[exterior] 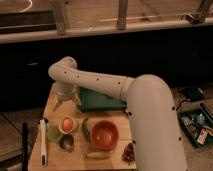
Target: Place apple in paper cup
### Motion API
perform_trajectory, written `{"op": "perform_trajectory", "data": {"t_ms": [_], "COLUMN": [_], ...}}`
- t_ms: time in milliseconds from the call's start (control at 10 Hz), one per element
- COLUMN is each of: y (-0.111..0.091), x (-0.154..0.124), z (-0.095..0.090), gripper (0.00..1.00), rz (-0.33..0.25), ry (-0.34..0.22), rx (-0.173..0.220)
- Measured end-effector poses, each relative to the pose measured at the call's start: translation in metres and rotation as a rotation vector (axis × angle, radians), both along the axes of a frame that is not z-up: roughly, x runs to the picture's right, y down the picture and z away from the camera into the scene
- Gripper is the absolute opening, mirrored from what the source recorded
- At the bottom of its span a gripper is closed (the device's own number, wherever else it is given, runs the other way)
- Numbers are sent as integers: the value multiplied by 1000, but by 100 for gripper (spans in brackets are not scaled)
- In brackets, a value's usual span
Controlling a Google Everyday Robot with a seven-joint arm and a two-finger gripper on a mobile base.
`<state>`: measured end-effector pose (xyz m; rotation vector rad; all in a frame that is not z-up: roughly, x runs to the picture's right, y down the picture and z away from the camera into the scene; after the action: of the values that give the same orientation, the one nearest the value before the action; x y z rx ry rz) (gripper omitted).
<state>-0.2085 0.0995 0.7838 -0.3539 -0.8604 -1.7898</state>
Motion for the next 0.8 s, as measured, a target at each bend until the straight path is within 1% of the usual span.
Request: {"op": "perform_trajectory", "data": {"t_ms": [300, 800], "y": [0, 0], "x": [-2, -2], "z": [-1, -2], "gripper": [80, 80], "rz": [-6, -6], "ry": [-19, -21], "rx": [13, 14]}}
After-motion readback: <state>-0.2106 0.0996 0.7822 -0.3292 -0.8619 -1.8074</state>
